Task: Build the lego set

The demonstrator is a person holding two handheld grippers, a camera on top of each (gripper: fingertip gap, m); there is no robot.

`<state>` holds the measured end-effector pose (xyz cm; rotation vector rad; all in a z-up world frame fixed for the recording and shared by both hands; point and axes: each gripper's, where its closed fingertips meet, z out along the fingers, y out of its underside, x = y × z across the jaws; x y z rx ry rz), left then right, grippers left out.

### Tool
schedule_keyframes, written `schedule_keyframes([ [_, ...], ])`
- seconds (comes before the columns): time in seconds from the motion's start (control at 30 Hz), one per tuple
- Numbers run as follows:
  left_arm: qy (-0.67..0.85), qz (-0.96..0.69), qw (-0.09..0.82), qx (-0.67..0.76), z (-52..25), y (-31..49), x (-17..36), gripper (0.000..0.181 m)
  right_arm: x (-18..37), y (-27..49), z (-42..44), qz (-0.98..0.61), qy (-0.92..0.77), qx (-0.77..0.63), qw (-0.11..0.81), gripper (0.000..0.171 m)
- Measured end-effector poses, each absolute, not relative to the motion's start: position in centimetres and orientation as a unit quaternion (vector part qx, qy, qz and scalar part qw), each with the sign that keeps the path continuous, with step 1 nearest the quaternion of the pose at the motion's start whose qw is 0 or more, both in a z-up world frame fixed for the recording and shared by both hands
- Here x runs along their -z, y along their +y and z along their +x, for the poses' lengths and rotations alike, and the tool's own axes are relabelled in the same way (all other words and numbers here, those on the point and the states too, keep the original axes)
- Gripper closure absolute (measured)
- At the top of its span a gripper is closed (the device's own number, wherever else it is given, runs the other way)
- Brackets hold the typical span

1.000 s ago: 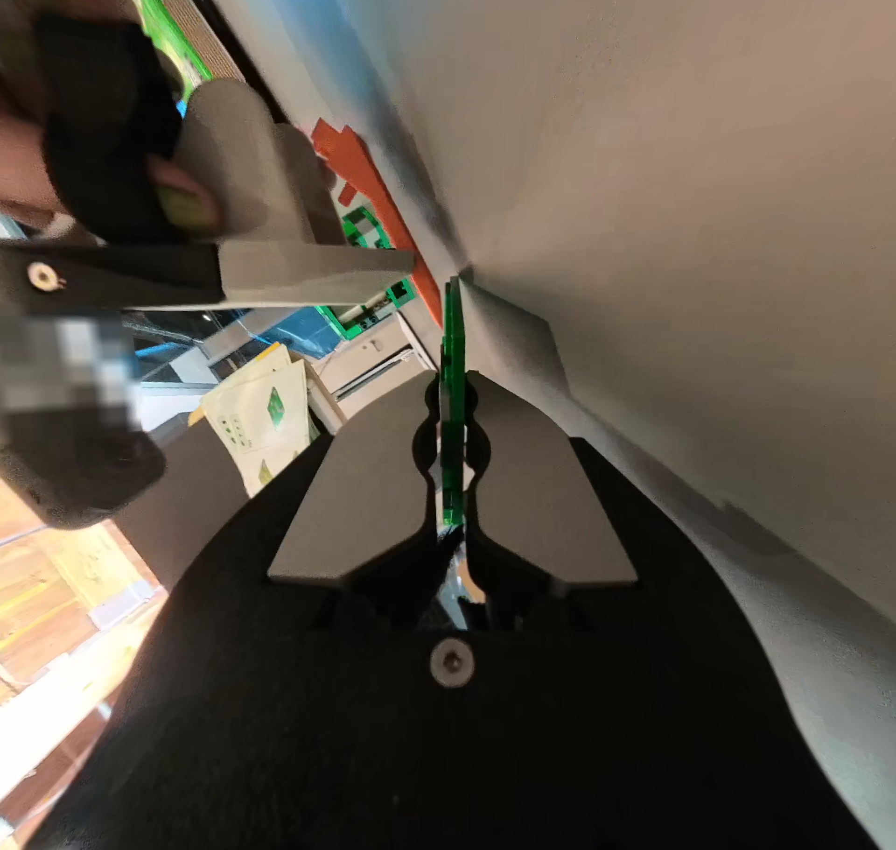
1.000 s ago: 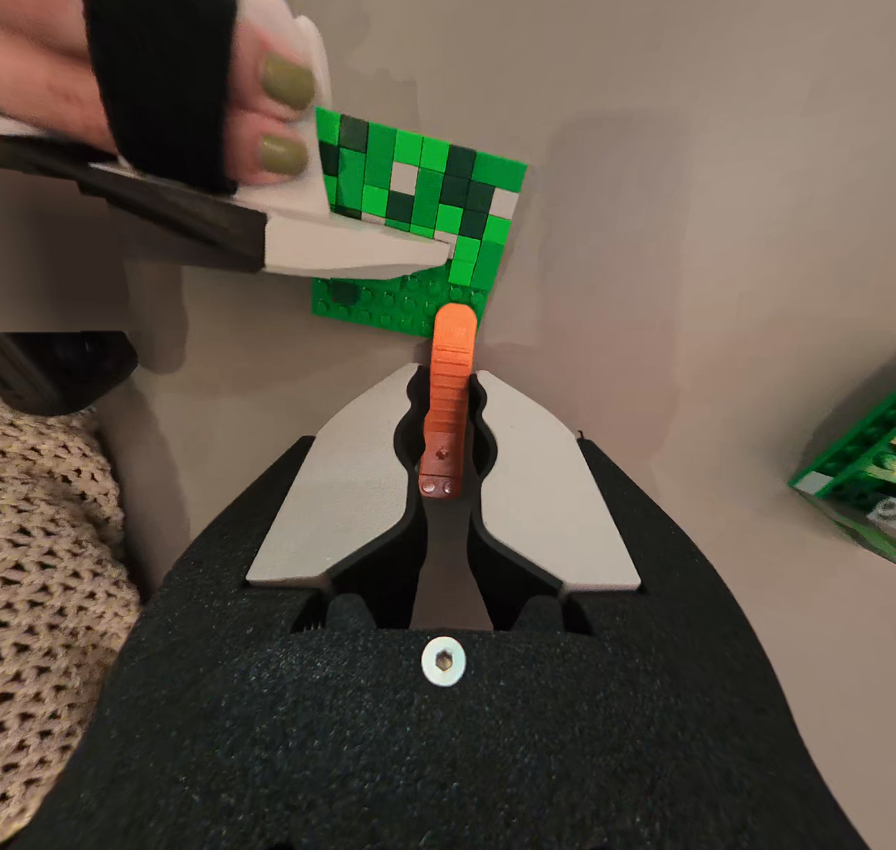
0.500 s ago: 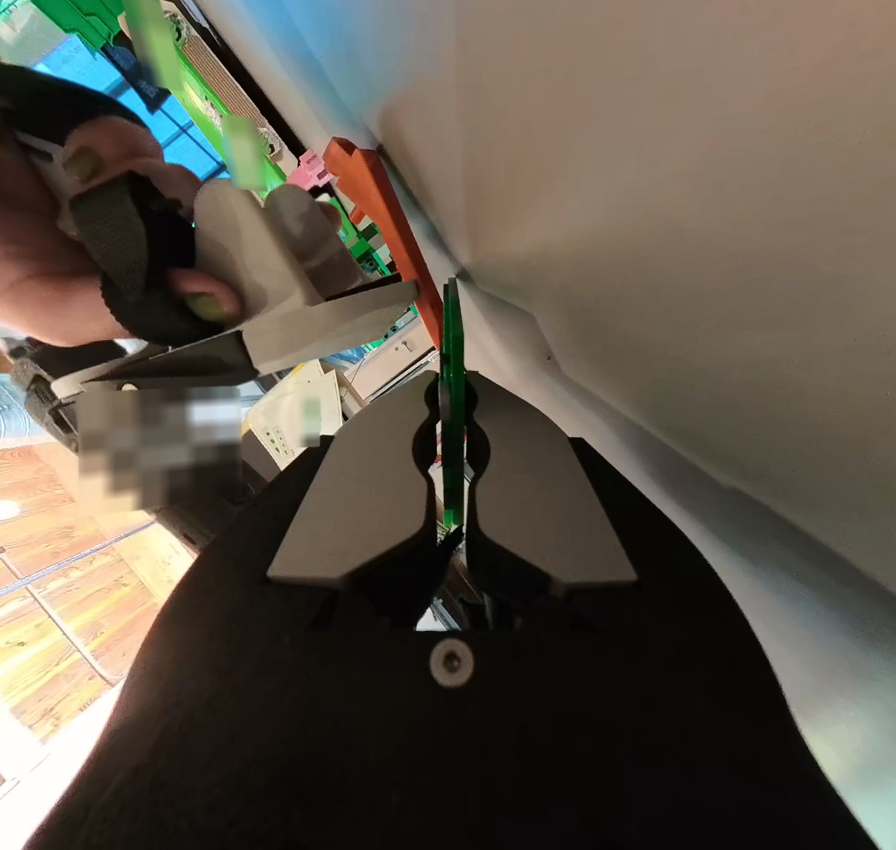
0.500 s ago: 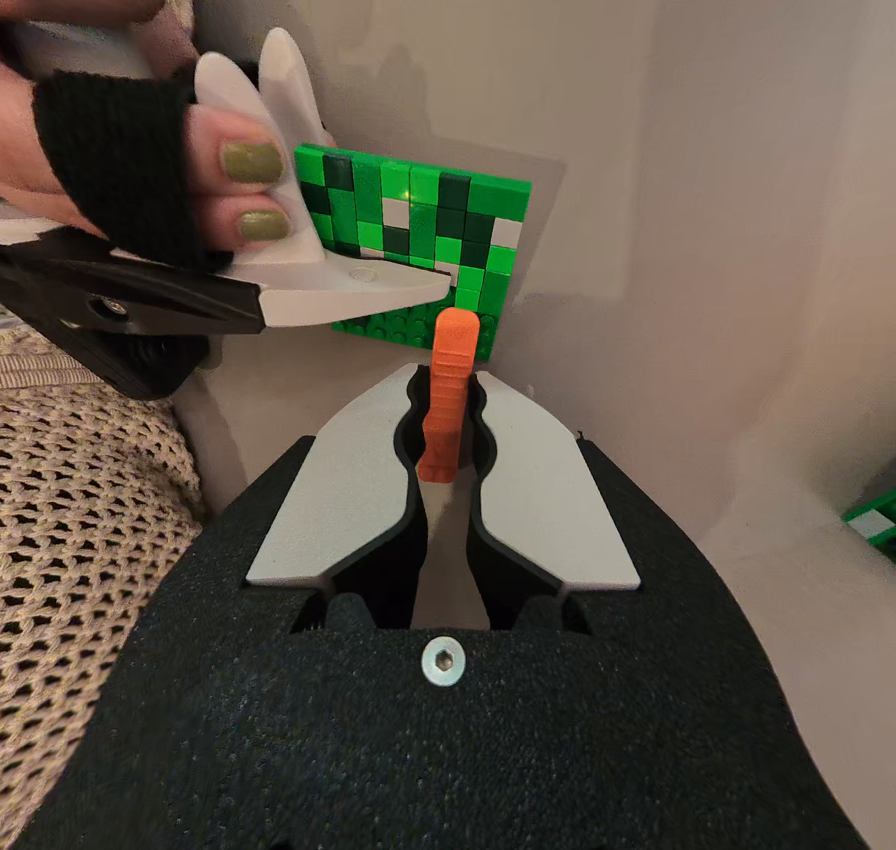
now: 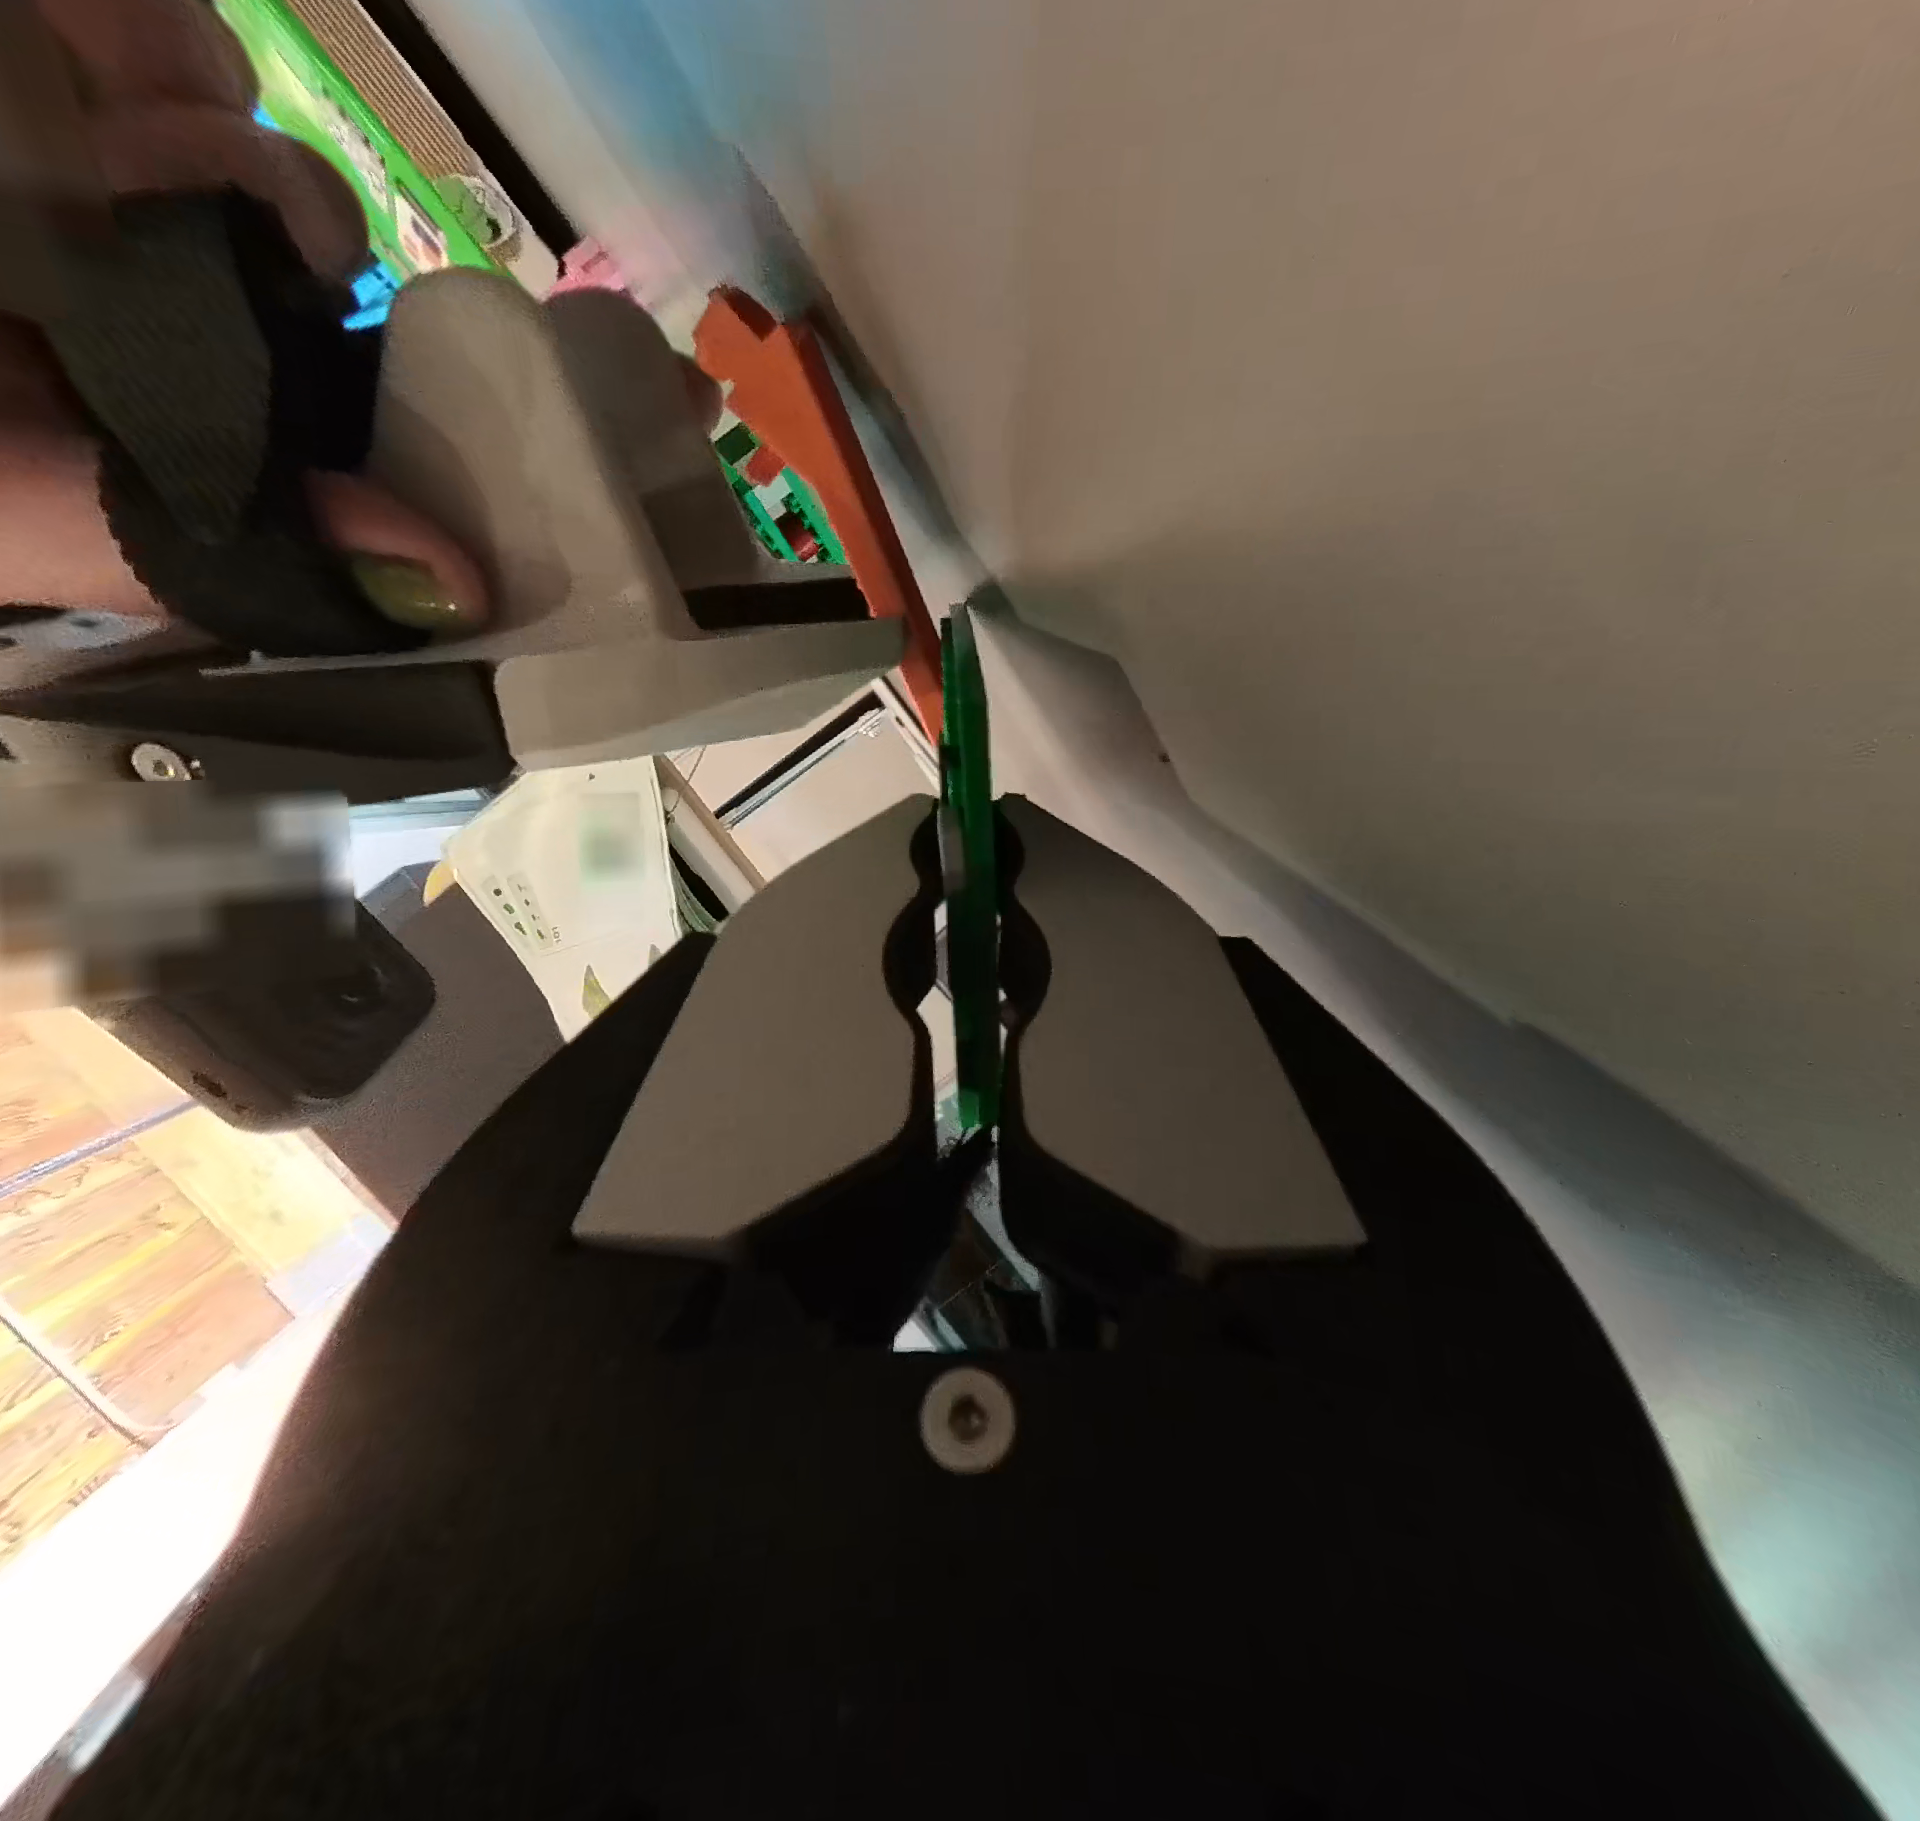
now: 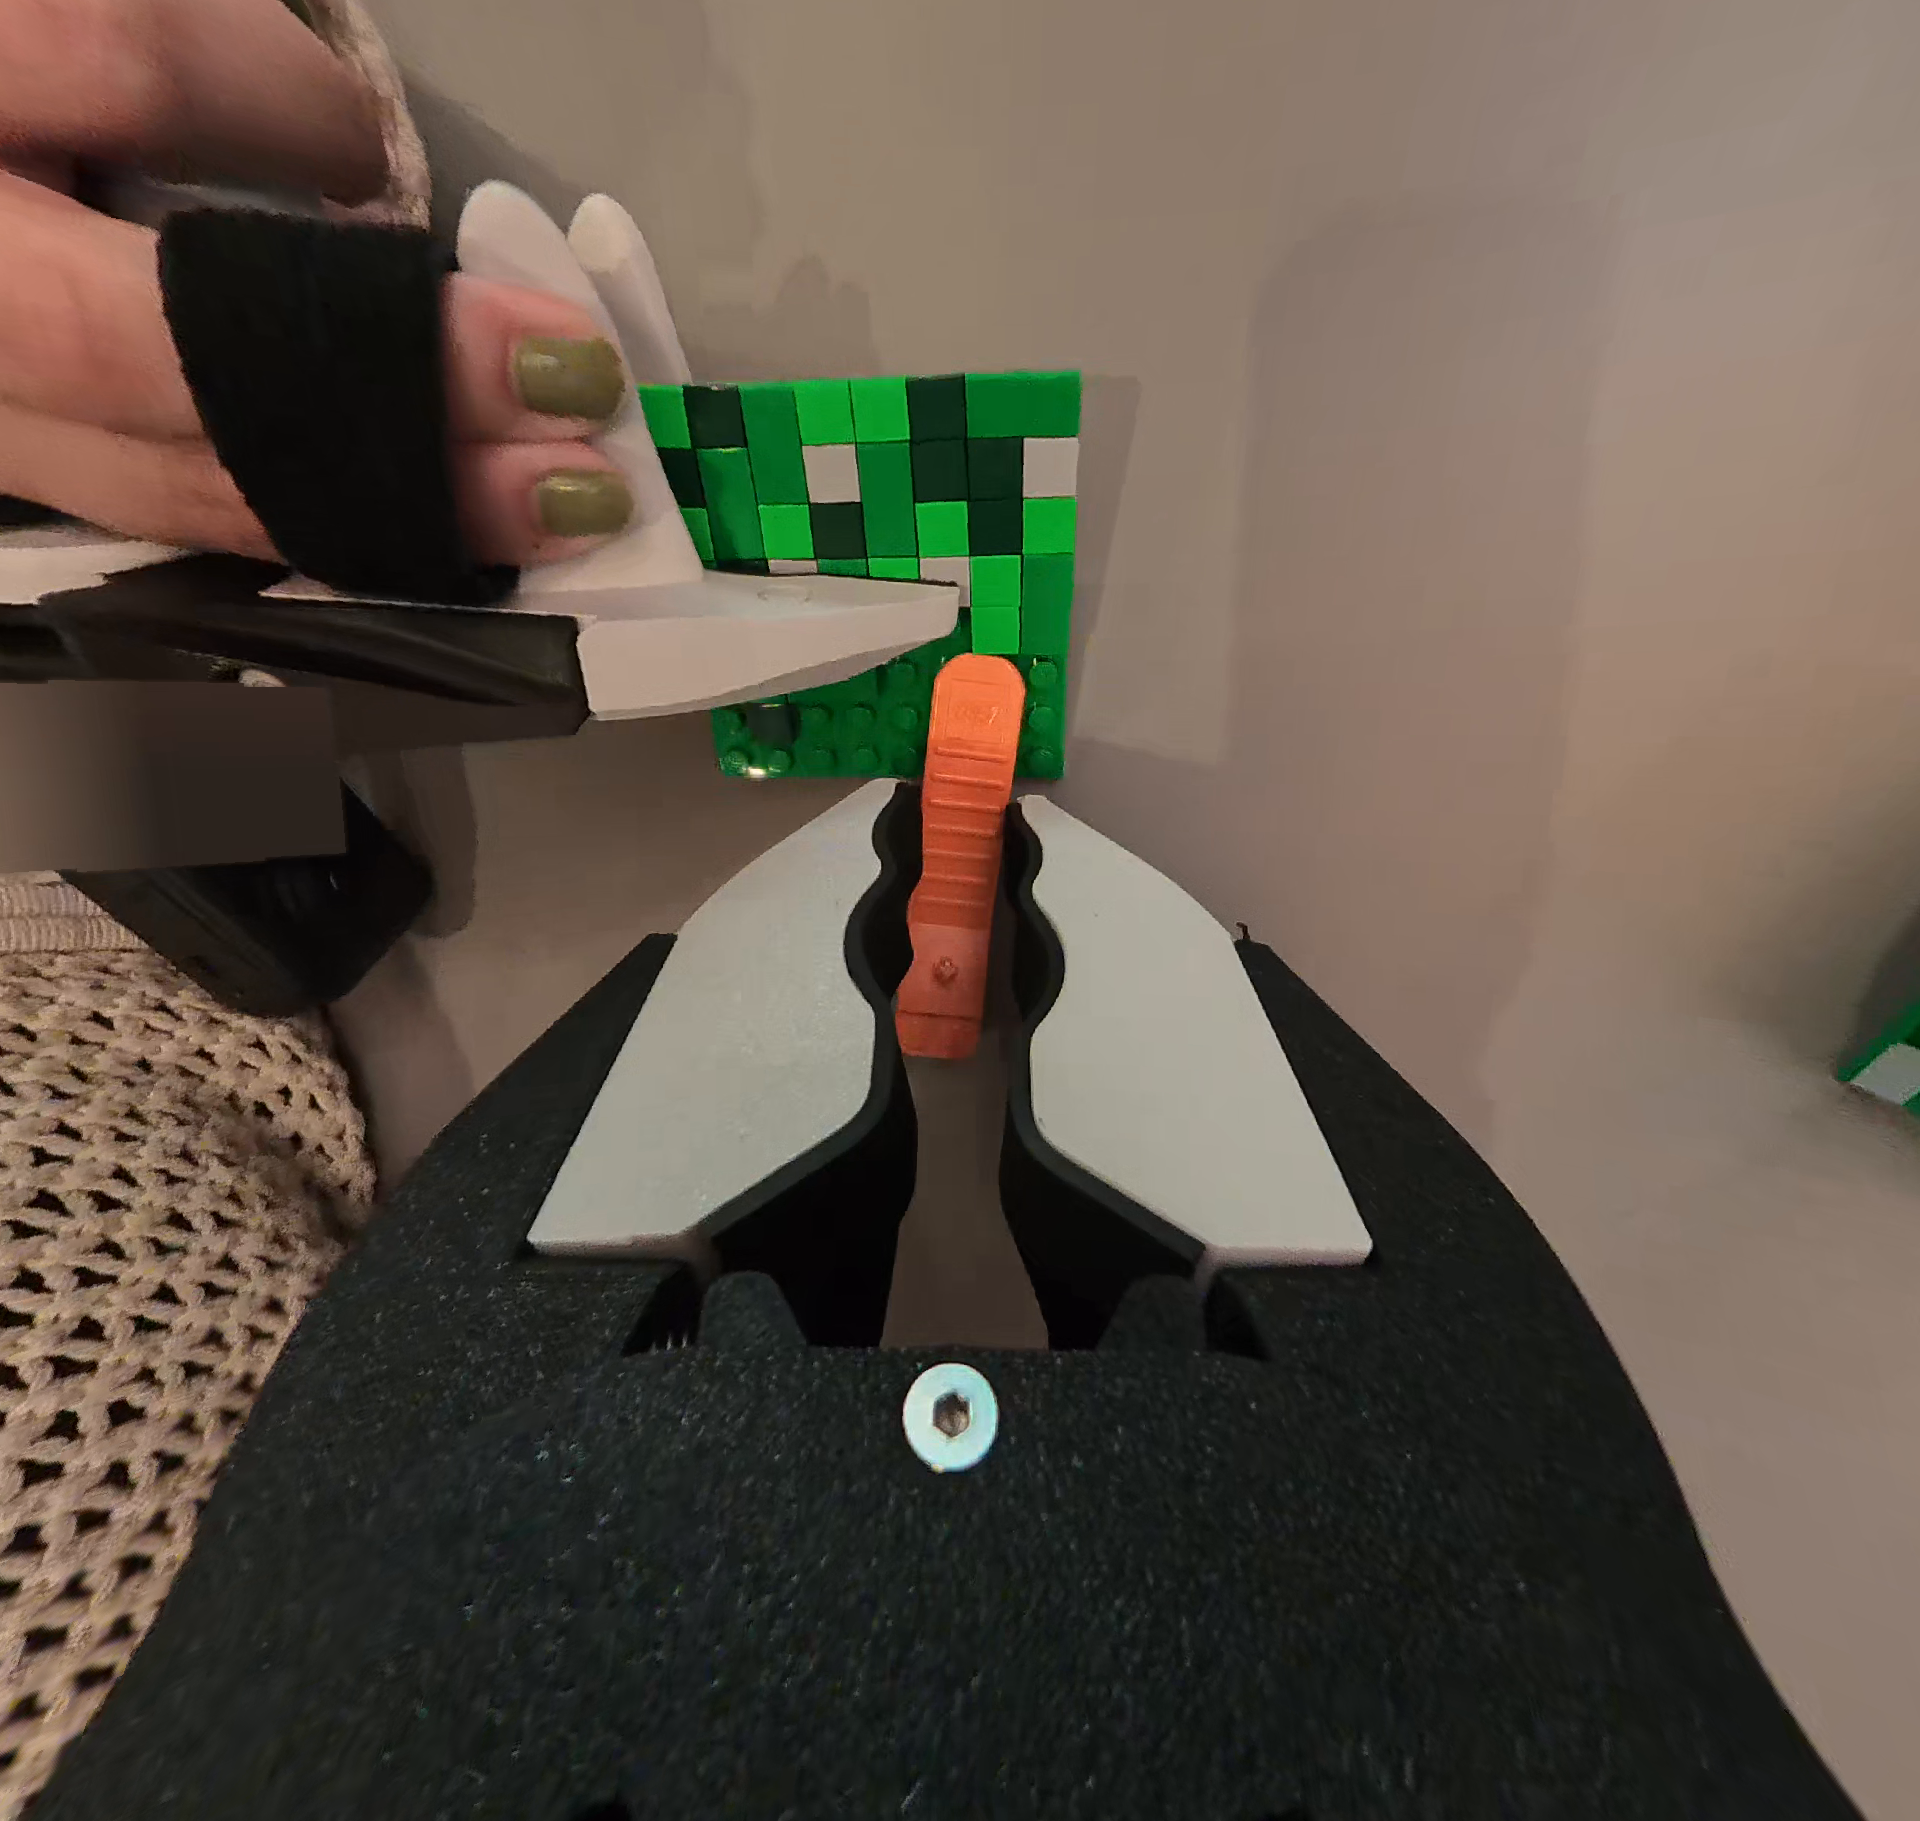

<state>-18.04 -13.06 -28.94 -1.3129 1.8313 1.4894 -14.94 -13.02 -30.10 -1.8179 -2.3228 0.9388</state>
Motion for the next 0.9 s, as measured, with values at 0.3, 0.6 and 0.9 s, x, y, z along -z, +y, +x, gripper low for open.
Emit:
schedule_keyframes([
  [0.3, 0.654, -0.522, 0.253, -0.485, -18.5, -13.0, 29.6, 0.165, 30.2, -12.9, -15.2, -0.587, -0.756, -0.29, 0.01, 0.157],
  [0.6, 0.622, -0.551, 0.269, -0.487, -20.6, -12.5, 29.2, 0.148, 30.3, -13.1, -15.5, -0.577, -0.772, -0.266, -0.018, 0.156],
  [0.9, 0.638, -0.566, 0.267, -0.448, -21.4, -12.4, 30.0, 0.167, 30.3, -13.3, -15.8, -0.58, -0.77, -0.261, -0.047, 0.156],
])
